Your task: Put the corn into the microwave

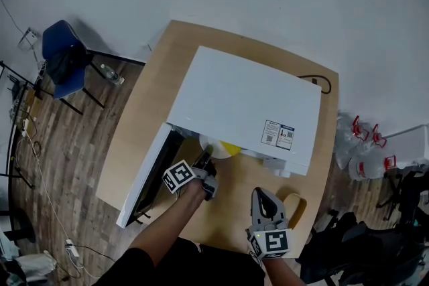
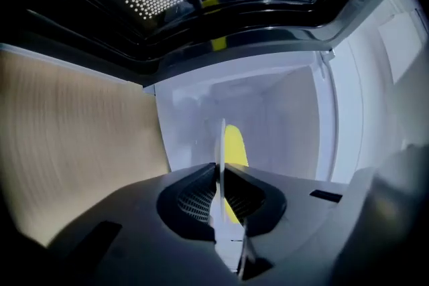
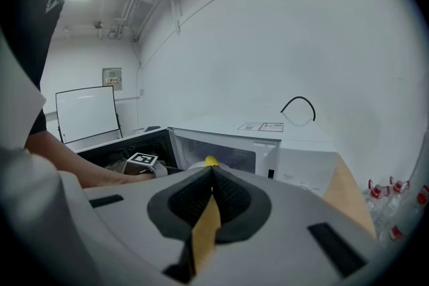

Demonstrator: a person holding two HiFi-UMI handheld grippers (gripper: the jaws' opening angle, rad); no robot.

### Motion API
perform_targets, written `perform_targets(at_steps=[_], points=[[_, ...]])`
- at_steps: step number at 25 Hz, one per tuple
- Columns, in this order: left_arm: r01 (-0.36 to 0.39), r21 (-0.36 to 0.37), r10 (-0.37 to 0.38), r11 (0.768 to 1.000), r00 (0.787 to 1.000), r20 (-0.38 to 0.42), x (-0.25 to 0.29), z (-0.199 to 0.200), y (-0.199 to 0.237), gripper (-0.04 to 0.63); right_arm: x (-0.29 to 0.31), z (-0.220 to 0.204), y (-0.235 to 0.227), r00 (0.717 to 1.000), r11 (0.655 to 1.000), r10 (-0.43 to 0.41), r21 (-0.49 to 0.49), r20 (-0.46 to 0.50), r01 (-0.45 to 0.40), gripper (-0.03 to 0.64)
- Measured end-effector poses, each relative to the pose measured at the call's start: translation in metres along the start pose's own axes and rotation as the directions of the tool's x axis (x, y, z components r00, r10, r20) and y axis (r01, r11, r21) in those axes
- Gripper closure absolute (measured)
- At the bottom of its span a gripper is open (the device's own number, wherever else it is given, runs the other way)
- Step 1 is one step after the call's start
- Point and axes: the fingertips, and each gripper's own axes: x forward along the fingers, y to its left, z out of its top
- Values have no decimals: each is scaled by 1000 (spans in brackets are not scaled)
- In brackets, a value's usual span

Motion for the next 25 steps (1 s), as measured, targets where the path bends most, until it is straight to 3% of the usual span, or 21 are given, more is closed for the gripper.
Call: perform_targets(at_steps=[7, 25], points=[[-18, -61, 19, 998, 1000, 22, 12, 3, 14, 575, 2, -5, 0, 1000, 1000, -1, -11, -15, 1, 557], [-74, -34, 75, 997, 997, 22, 43, 3, 17, 577, -2, -14, -5, 999, 1000, -19, 17, -31, 20, 557]])
